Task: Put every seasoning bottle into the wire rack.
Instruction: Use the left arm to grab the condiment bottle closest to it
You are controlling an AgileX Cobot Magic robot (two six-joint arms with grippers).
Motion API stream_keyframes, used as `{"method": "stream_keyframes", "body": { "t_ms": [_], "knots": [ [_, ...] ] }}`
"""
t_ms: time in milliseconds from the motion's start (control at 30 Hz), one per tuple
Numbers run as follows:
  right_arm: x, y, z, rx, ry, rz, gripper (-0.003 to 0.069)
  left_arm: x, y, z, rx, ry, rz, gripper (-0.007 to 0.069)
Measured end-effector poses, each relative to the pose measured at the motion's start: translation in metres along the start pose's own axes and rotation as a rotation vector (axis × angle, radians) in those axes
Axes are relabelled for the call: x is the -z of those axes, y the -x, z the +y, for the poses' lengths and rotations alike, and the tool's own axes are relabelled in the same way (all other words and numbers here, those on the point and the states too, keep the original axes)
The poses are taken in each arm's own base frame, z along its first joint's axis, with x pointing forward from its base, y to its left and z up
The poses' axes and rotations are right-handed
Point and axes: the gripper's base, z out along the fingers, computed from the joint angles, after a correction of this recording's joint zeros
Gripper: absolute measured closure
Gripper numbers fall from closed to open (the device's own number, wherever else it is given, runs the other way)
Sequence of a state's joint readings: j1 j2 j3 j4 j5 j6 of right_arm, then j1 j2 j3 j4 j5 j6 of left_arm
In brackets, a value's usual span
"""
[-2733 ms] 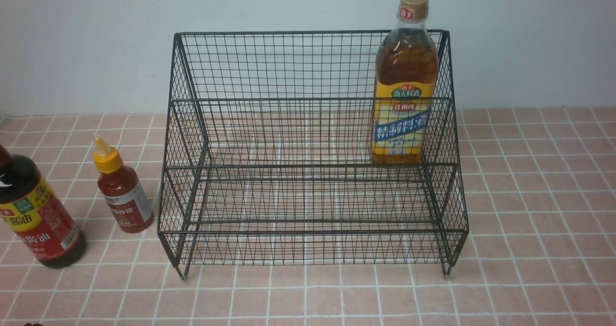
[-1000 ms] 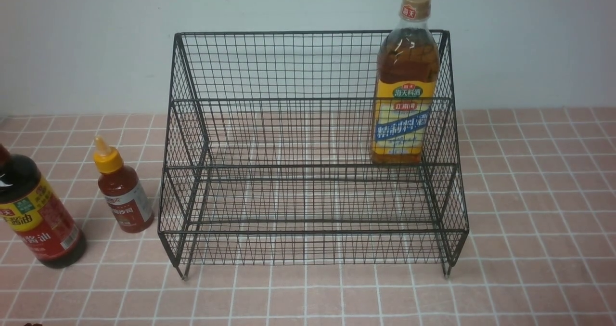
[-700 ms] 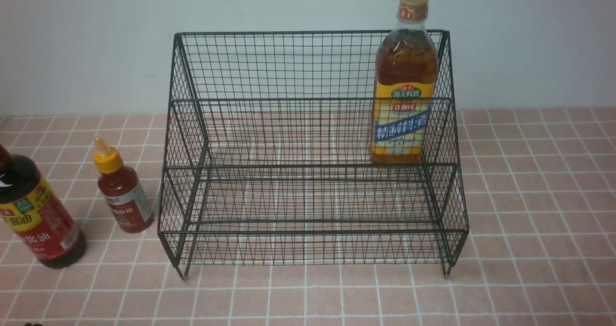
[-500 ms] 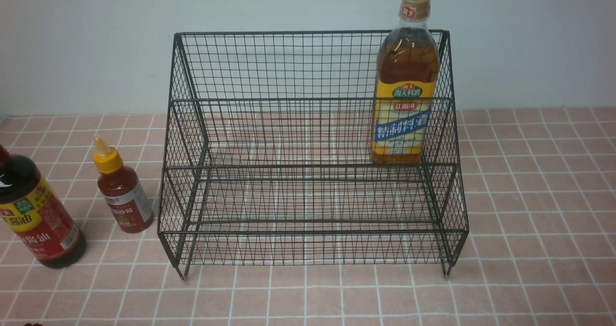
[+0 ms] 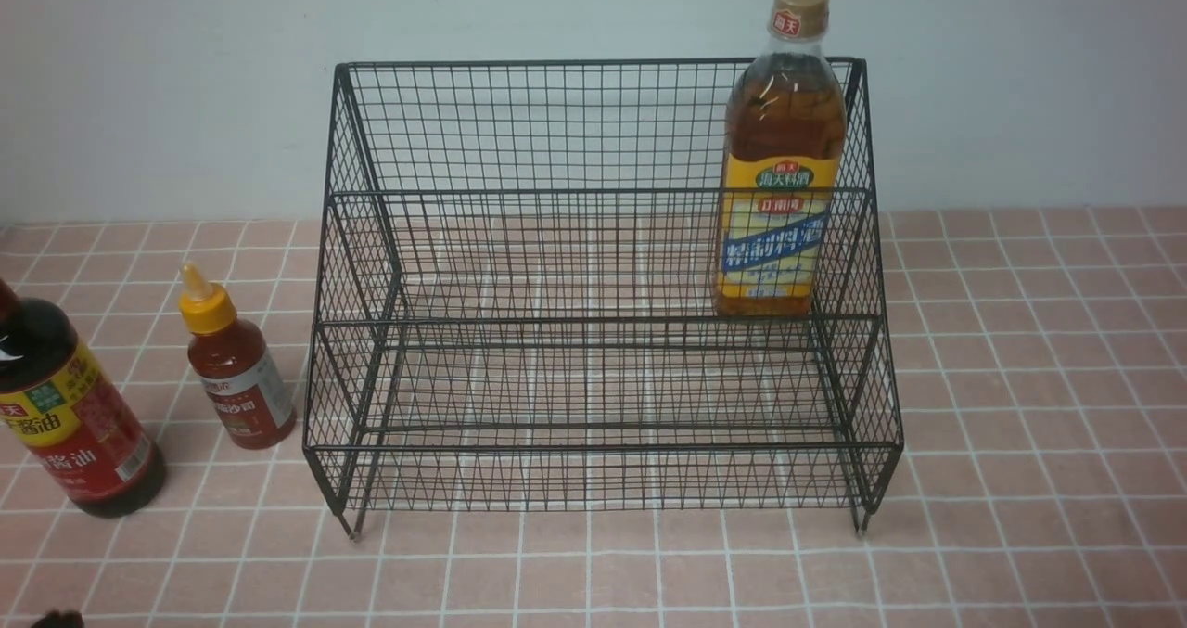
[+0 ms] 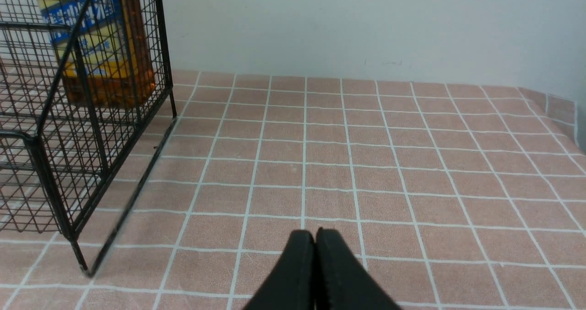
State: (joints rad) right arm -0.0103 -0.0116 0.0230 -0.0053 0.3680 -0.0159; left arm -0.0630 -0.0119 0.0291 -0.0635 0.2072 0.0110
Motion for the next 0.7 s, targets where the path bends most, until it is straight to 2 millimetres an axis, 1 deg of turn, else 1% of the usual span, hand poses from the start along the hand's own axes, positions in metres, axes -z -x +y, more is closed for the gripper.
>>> {"method": "stream_keyframes", "body": {
  "t_ms": [100, 167, 267, 300, 333, 367, 400, 433, 467, 500, 533, 567, 600, 633, 667, 700],
  "knots": [
    [0.000, 0.000, 0.000, 0.000, 0.000, 0.000, 0.0672, 0.001, 0.015, 0.000, 0.075, -0.007, -0.171, 0.0631],
    [0.000, 0.000, 0.000, 0.000, 0.000, 0.000, 0.0672, 0.003, 0.023, 0.001, 0.111, -0.007, -0.253, 0.0631],
    [0.000, 0.000, 0.000, 0.000, 0.000, 0.000, 0.0672, 0.011, 0.044, 0.004, 0.148, 0.005, -0.507, 0.0631],
    [0.000, 0.000, 0.000, -0.005, 0.001, 0.000, 0.0672, 0.011, 0.044, 0.004, 0.149, 0.005, -0.507, 0.0631],
    [0.000, 0.000, 0.000, -0.005, 0.001, 0.000, 0.0672, 0.018, 0.055, 0.005, 0.155, 0.013, -0.642, 0.0631],
    [0.000, 0.000, 0.000, -0.005, 0.001, 0.000, 0.0672, 0.023, 0.062, 0.006, 0.159, 0.017, -0.721, 0.0631],
    [0.000, 0.000, 0.000, -0.005, 0.001, 0.000, 0.0672, 0.031, 0.076, 0.007, 0.146, 0.027, -0.797, 0.0631],
    [0.000, 0.000, 0.000, 0.000, 0.000, 0.000, 0.0672, 0.032, 0.080, 0.007, 0.133, 0.033, -0.810, 0.0631],
    [0.000, 0.000, 0.000, 0.000, 0.000, 0.000, 0.0672, 0.034, 0.089, 0.006, 0.122, 0.042, -0.822, 0.0631],
    [0.000, 0.000, 0.000, -0.005, 0.001, 0.000, 0.0672, 0.037, 0.104, 0.006, 0.085, 0.064, -0.825, 0.0631],
    [0.000, 0.000, 0.000, -0.005, 0.001, 0.000, 0.0672, 0.037, 0.109, 0.006, 0.084, 0.068, -0.824, 0.0631],
    [0.000, 0.000, 0.000, 0.000, 0.000, 0.000, 0.0672, 0.031, 0.129, 0.006, 0.046, 0.092, -0.757, 0.0631],
    [0.000, 0.000, 0.000, -0.005, 0.001, 0.000, 0.0672, 0.029, 0.129, 0.006, 0.045, 0.093, -0.747, 0.0631],
    [0.000, 0.000, 0.000, -0.005, 0.001, 0.000, 0.0672, 0.019, 0.145, 0.004, 0.027, 0.096, -0.657, 0.0631],
    [0.000, 0.000, 0.000, -0.005, 0.001, 0.000, 0.0672, 0.009, 0.152, 0.003, 0.019, 0.090, -0.584, 0.0631],
    [0.000, 0.000, 0.000, -0.005, 0.001, 0.000, 0.0672, 0.004, 0.155, 0.002, 0.017, 0.086, -0.553, 0.0631]
  ]
}}
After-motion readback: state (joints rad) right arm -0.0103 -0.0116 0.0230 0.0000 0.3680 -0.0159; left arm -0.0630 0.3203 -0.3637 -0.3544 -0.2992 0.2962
